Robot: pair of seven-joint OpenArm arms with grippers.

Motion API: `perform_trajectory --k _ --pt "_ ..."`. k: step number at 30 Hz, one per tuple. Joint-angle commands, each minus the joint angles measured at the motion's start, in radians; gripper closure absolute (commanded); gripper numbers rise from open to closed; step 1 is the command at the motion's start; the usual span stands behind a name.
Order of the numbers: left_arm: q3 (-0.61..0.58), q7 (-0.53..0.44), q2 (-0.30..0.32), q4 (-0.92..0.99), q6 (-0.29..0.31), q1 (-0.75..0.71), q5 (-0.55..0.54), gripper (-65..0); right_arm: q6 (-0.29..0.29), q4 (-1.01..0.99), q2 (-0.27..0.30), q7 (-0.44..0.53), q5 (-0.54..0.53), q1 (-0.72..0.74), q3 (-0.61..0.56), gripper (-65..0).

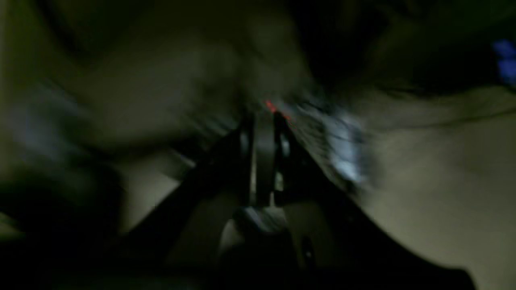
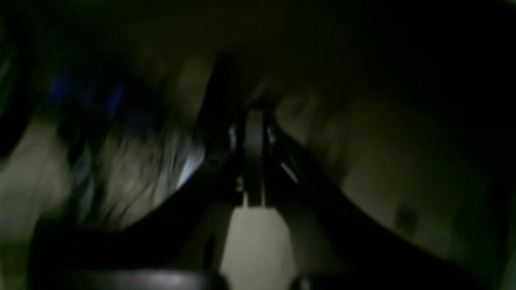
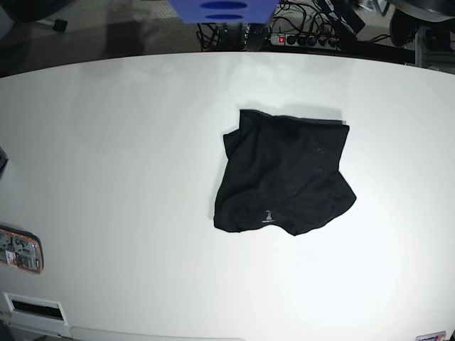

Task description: Fold the T-shirt properly

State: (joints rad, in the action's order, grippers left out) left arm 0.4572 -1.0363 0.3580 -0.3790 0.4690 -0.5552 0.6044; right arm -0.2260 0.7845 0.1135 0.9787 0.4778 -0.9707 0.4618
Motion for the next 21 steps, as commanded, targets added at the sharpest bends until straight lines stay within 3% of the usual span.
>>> perform_trajectory --k 1,3,6,10,15,19,21 --pt "-0.016 -0.031 0.045 0.11 -0.008 0.073 -0.013 0.0 0.003 -0.018 0.01 0.024 0.006 0.054 0.012 0.0" --pt "-0.051 -0.031 0.062 0.328 -0.008 0.199 0.024 0.0 0.003 -0.084 0.01 -0.014 0.057 0.177 0.01 0.0" --pt "-0.082 0.02 0.057 0.379 -0.008 0.304 0.085 0.0 0.003 -0.236 0.018 -0.117 0.118 0.299 0.03 0.0" --pt "-0.108 0.373 0.008 0.372 -0.008 0.353 0.142 0.0 0.003 -0.445 0.028 -0.381 0.123 0.471 0.067 0.0" --pt "-0.108 0.934 -0.089 0.199 -0.008 0.367 0.208 0.0 0.003 -0.702 0.104 -0.912 0.124 0.663 -0.044 0.0" --pt "-0.11 1.068 -0.118 0.168 -0.008 0.37 0.3 0.0 0.003 -0.745 0.107 -1.21 0.121 0.757 -0.223 0.0" --pt "-0.108 1.109 -0.122 0.163 -0.008 0.375 0.354 0.0 0.003 -0.747 0.104 -1.305 0.112 0.775 -0.245 0.0"
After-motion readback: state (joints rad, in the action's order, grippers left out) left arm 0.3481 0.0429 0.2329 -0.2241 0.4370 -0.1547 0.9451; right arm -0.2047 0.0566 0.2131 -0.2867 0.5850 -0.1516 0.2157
